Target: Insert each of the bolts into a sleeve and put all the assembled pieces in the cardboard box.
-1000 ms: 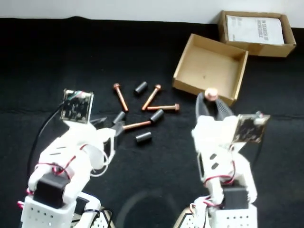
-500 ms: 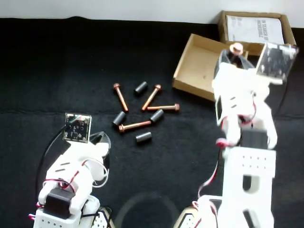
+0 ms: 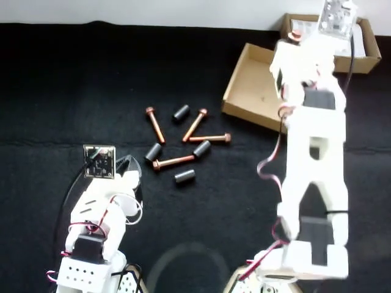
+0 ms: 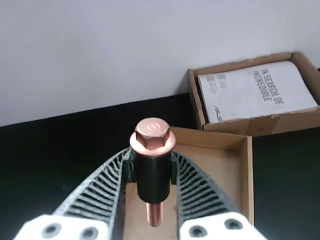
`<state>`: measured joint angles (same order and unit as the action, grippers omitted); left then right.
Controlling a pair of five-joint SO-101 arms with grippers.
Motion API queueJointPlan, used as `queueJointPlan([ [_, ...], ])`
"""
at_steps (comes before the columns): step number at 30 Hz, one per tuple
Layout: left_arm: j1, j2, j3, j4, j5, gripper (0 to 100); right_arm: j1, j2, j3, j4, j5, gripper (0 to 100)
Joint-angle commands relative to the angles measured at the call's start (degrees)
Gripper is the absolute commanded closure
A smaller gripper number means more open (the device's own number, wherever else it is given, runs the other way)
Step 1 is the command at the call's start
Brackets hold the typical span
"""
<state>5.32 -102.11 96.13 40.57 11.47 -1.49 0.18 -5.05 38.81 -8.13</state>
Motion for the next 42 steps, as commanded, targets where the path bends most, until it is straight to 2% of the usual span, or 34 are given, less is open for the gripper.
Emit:
queueJointPlan([
  [1, -0.7, -0.8, 1.0, -0.3, -0.2, 98, 0.7, 6.6, -14.9, 8.7, -0.6, 99.0],
  [6, -0.7, -0.8, 1.0, 5.7, -0.2, 98, 1.6, 17.6, -30.2, 17.7, -0.6, 99.0],
  [17, -0.7, -0.8, 1.0, 6.0, -0.2, 98, 2.9, 39.5, -53.1, 31.7, -0.5, 99.0],
  [23, -0.7, -0.8, 1.0, 6.1, -0.2, 98, 4.1, 48.5, -56.1, 33.2, -0.4, 99.0],
  [32, -0.7, -0.8, 1.0, 6.1, -0.4, 98, 4.4, 56.9, -56.1, 28.5, 0.0, 98.3],
  [35, -0.7, -0.8, 1.0, 6.1, -0.4, 98, 4.1, 57.9, -56.1, 29.7, 3.8, 89.2],
  [38, -0.7, -0.8, 1.0, 6.1, -0.4, 98, 4.2, 57.9, -56.1, 32.5, 4.0, 78.2],
  [42, -0.7, -0.8, 1.0, 6.1, -0.4, 98, 4.3, 56.5, -58.4, 36.8, 4.0, 77.5],
])
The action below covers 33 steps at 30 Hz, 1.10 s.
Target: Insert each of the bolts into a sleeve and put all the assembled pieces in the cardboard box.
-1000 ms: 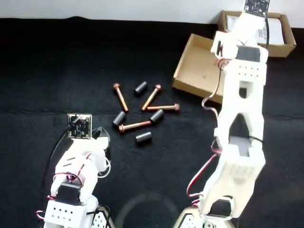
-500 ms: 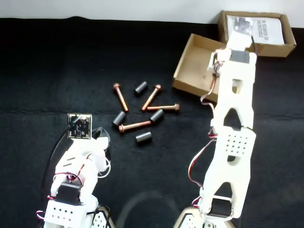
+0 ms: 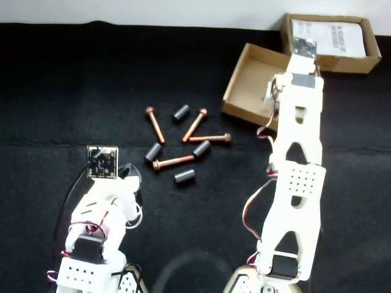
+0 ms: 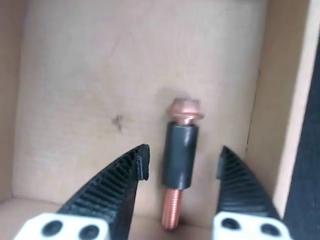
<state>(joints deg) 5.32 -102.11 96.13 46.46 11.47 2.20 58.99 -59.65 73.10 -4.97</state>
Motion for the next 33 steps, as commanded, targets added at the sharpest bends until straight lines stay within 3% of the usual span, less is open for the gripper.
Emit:
queueJointPlan([
  [1, -0.7, -0.8, 1.0, 0.2, -0.4, 98, 0.4, -2.9, -4.7, 3.9, 0.9, 77.5],
  [11, -0.7, -0.8, 1.0, 0.2, -0.4, 98, -7.6, -8.2, -21.2, 27.7, 1.7, 77.5],
  [15, -0.7, -0.8, 1.0, 0.2, -0.4, 98, -11.3, -12.2, -19.6, 28.0, 4.5, 77.5],
  [21, -0.7, -0.8, 1.0, 0.2, -0.4, 98, -18.6, -20.2, -11.9, 28.1, 4.3, 77.5],
  [26, -0.7, -0.8, 1.0, 1.0, -0.5, 98, -23.5, -30.6, 2.8, 28.1, 3.1, 77.5],
  [33, -0.7, -0.8, 1.0, 1.0, -0.5, 98, -24.7, -43.4, 25.5, 27.8, -3.6, 77.5],
])
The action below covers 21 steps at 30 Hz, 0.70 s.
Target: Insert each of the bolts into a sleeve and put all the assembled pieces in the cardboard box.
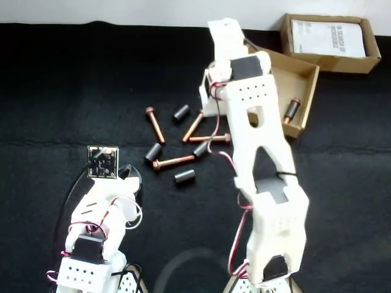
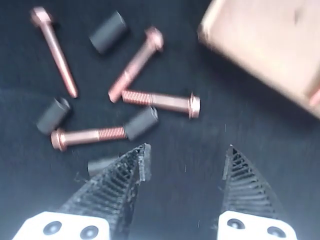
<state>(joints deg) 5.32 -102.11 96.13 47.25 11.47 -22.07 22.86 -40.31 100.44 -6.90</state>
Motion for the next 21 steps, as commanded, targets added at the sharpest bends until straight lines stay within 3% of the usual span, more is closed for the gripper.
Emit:
queueJointPlan([
  [1, -0.7, -0.8, 1.0, 0.2, -0.5, 98, -0.4, -8.4, 8.1, 0.5, -2.3, 77.5],
  [8, -0.7, -0.8, 1.0, 0.2, -0.5, 98, -1.2, -10.3, 17.7, -3.1, -9.1, 77.5],
  [21, -0.7, -0.9, 1.0, 0.9, -0.5, 98, -7.6, -10.4, 37.8, -28.4, -16.5, 77.5],
])
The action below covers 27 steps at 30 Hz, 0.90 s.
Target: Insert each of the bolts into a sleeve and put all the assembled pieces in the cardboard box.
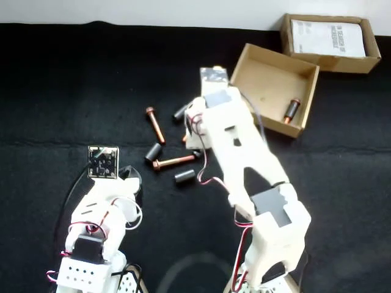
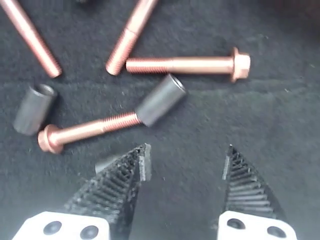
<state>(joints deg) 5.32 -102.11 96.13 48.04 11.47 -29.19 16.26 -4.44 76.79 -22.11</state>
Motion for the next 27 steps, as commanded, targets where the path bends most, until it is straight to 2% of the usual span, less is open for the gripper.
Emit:
queueJointPlan([
  [1, -0.7, -0.9, 1.0, 0.1, -0.5, 98, -0.5, -3.8, 3.0, -6.4, -1.5, 77.5],
  [13, -0.7, -0.9, 1.0, 0.1, -0.5, 98, -0.5, -3.7, 10.9, -18.9, -1.8, 77.5],
  [21, -0.7, -0.9, 1.0, 0.1, -0.5, 98, -3.0, -3.4, 12.6, -21.2, -1.8, 77.5],
  [27, -0.7, -0.9, 1.0, 0.1, -0.5, 98, -4.4, 3.0, 14.5, -24.2, -1.8, 77.5],
])
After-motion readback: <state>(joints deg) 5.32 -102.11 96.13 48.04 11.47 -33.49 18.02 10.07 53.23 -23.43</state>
